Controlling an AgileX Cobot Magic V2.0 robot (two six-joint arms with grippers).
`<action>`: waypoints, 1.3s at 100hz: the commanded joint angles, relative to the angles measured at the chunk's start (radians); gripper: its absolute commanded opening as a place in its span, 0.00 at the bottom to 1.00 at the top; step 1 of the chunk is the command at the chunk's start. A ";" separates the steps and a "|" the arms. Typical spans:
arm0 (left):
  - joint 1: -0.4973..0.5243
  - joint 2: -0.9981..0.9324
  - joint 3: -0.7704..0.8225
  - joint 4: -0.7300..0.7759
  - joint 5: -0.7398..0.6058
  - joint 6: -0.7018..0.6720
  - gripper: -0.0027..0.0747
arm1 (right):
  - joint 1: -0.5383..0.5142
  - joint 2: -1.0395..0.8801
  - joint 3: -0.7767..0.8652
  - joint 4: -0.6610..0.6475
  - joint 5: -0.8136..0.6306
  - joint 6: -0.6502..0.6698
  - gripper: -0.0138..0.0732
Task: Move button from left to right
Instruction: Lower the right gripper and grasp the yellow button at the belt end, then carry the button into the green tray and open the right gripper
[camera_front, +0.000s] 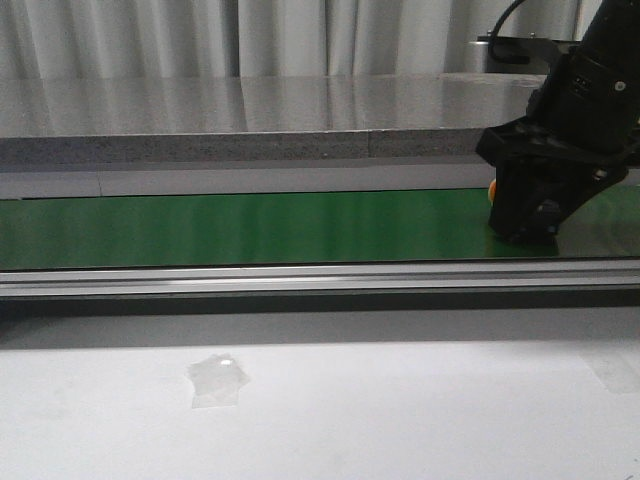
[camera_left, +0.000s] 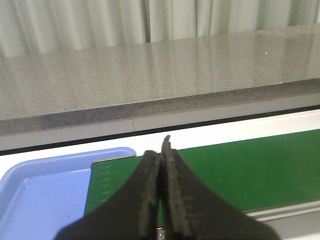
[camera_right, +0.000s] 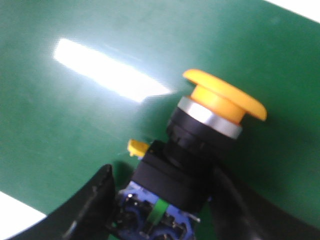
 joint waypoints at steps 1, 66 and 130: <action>-0.007 0.006 -0.028 -0.016 -0.081 -0.007 0.01 | -0.002 -0.046 -0.045 0.006 0.014 -0.011 0.30; -0.007 0.006 -0.028 -0.016 -0.081 -0.007 0.01 | -0.186 -0.086 -0.307 -0.178 0.112 -0.042 0.29; -0.007 0.006 -0.028 -0.016 -0.081 -0.007 0.01 | -0.615 0.005 -0.306 0.033 0.080 -0.495 0.29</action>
